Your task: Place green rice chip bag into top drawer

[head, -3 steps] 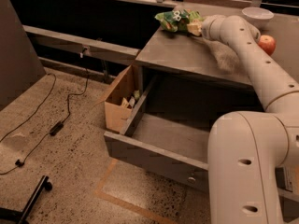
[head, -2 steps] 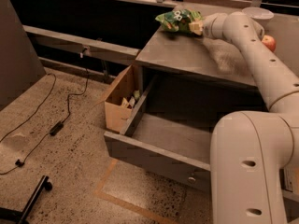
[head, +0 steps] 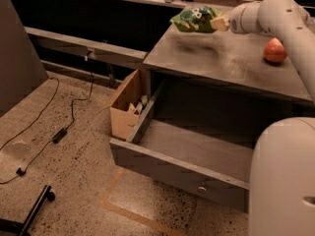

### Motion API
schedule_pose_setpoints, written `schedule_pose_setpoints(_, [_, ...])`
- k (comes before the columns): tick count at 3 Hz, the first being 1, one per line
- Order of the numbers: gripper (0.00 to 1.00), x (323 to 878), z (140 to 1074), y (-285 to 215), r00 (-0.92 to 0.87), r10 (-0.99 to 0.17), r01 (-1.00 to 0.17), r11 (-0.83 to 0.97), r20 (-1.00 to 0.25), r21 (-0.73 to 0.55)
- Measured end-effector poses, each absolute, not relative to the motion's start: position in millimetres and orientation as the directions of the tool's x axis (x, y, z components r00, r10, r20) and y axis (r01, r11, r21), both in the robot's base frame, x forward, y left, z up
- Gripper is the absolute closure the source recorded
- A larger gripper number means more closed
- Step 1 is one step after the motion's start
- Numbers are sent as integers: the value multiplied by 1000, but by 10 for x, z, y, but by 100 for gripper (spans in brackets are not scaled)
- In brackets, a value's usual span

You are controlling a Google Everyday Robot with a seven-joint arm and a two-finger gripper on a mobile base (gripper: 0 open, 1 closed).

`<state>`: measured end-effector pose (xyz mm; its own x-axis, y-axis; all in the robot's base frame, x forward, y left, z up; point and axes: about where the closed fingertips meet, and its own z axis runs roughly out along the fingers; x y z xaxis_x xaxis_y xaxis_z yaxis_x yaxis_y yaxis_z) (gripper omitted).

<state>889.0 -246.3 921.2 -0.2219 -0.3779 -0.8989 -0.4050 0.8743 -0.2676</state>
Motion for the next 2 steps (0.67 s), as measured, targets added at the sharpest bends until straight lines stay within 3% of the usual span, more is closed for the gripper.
schedule_pose_setpoints(2, [100,7608,9642,-2371,-247,-384,-480,846,-890,-232])
